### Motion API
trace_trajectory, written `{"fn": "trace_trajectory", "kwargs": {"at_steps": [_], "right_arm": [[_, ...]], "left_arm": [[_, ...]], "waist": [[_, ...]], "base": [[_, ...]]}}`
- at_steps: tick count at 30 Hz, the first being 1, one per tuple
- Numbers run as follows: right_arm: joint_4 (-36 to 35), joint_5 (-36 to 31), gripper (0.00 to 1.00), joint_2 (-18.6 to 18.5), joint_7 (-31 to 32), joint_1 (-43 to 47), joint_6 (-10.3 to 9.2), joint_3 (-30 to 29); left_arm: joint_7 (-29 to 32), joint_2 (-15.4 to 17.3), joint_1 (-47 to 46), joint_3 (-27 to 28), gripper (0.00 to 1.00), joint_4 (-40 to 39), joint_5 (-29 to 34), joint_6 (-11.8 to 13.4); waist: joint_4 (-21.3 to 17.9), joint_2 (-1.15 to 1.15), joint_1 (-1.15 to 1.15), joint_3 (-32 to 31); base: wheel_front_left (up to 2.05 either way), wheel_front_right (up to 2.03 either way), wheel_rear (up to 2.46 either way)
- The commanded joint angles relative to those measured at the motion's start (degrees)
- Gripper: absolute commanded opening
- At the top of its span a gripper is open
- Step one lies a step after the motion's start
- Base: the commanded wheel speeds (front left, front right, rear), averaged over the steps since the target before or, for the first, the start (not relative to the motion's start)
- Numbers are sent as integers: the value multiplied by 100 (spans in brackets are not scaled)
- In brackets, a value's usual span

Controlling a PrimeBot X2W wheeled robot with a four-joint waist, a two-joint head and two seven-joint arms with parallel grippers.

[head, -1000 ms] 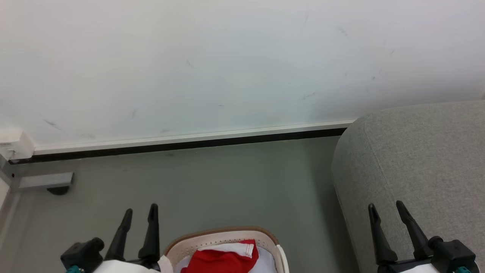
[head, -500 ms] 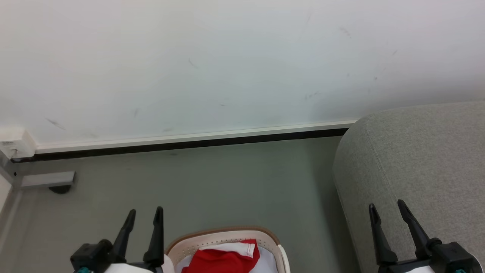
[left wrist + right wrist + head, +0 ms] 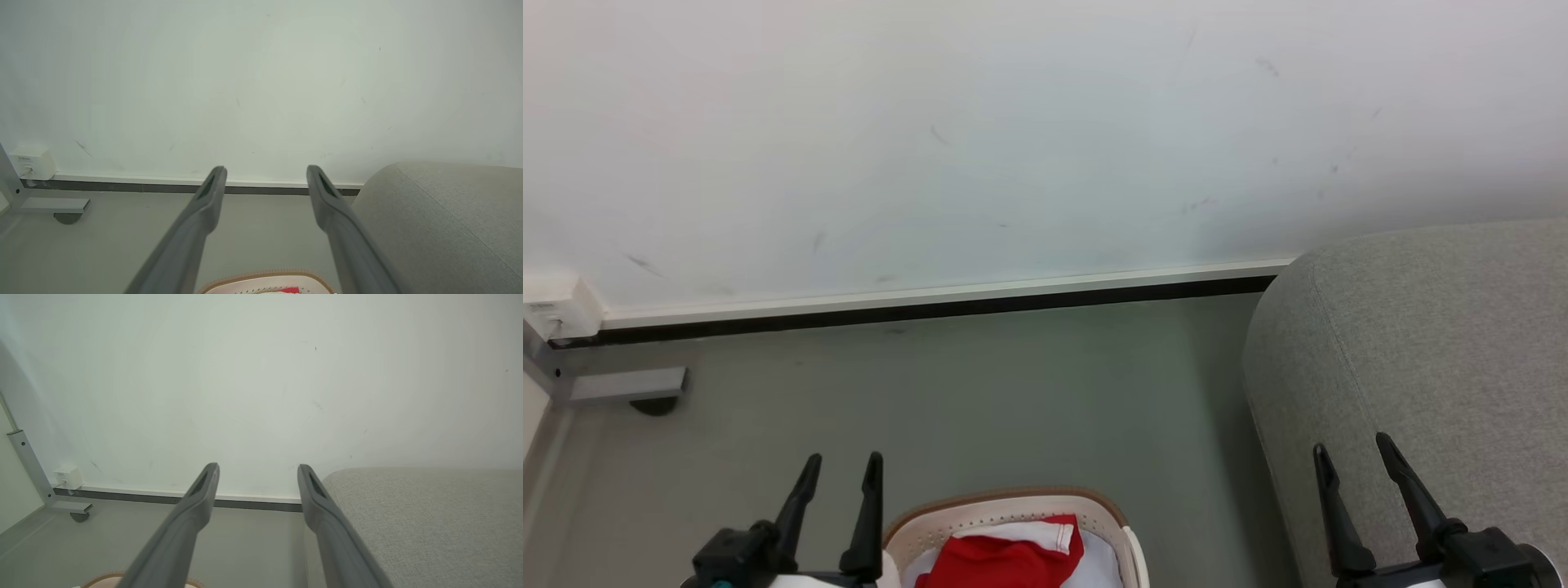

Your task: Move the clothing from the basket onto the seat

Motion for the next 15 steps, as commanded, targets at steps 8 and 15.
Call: {"fn": "trace_trajectory", "kwargs": {"at_steps": [8, 15], "right_arm": [[33, 65, 100, 1, -34, 38, -12, -28], [45, 106, 100, 2, -34, 35, -12, -36]], "left_arm": [[-18, 45, 17, 20, 100, 57, 24, -19], [-18, 45, -5, 16, 100, 111, -10, -23]], "waist": [[-4, 0, 0, 6], [-7, 0, 0, -2]], "base": [[0, 0, 0], [0, 0, 0]]}}
